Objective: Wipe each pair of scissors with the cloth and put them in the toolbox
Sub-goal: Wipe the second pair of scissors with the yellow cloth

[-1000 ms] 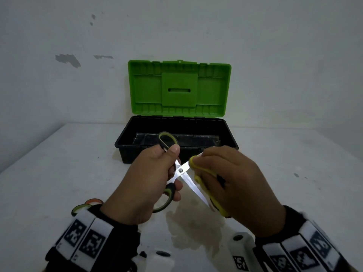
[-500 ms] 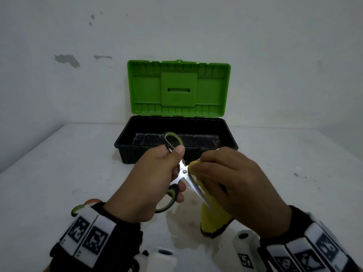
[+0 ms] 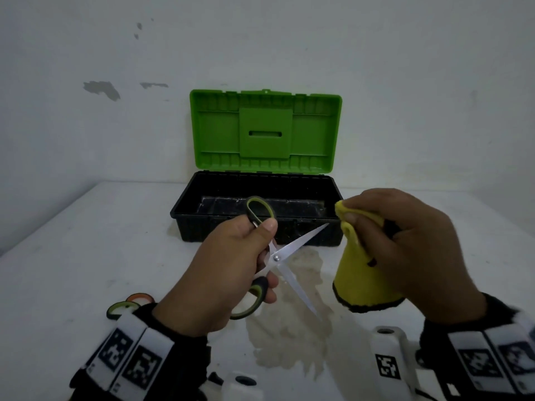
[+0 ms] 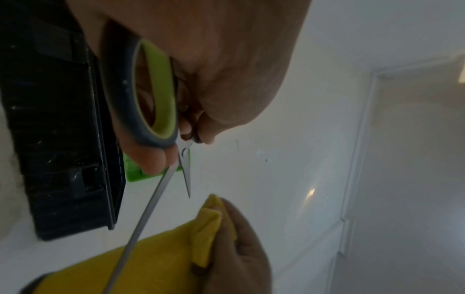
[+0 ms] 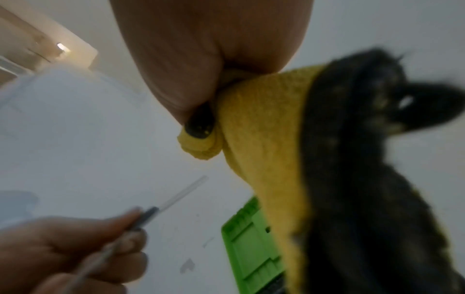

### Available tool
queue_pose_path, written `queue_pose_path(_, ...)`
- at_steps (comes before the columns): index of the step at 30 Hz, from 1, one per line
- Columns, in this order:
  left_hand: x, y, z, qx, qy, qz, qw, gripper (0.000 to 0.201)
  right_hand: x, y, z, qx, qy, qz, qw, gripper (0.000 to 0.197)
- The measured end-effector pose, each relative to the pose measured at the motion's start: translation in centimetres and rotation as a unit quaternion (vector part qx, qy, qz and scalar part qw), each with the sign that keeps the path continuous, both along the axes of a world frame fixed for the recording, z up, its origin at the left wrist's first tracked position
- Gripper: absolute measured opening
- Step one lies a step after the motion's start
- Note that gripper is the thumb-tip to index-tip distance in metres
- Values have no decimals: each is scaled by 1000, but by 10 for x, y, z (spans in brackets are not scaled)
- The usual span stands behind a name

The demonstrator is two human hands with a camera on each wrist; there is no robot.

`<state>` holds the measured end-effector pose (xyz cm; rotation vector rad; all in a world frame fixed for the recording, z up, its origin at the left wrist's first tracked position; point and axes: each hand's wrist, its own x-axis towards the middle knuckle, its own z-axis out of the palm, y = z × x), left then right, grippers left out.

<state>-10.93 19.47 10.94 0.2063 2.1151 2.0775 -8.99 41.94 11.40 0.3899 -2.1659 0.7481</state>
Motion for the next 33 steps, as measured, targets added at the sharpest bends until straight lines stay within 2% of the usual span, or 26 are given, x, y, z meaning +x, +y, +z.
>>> queue_pose_path(4,-1,5,-1,-15,6,13,1000,32,14,-33,6,64,-20,61,996,18)
queue_pose_path(8,-2,8,-3,-35,29,16,999,32,7,-55,-13,145,-41,58,987,18)
queue_pose_path(13,-6,3,-5,-66,57,33,996,32,-8,-41,-15,89,-70,29,993,16)
queue_pose_path(19,-10,6,-5,-58,85,24,994,32,2,-63,-10,88,-99,68,989,17)
queue_pose_path(24,-8,7,-7,-67,99,37,992,29,-9,-44,-10,51,-116,-3,992,12)
queue_pose_path(29,-9,9,-6,-60,101,30,993,30,1,-62,-7,76,-107,42,990,15)
queue_pose_path(33,-7,7,-8,-23,73,35,996,31,-6,-47,-10,43,-130,31,990,13)
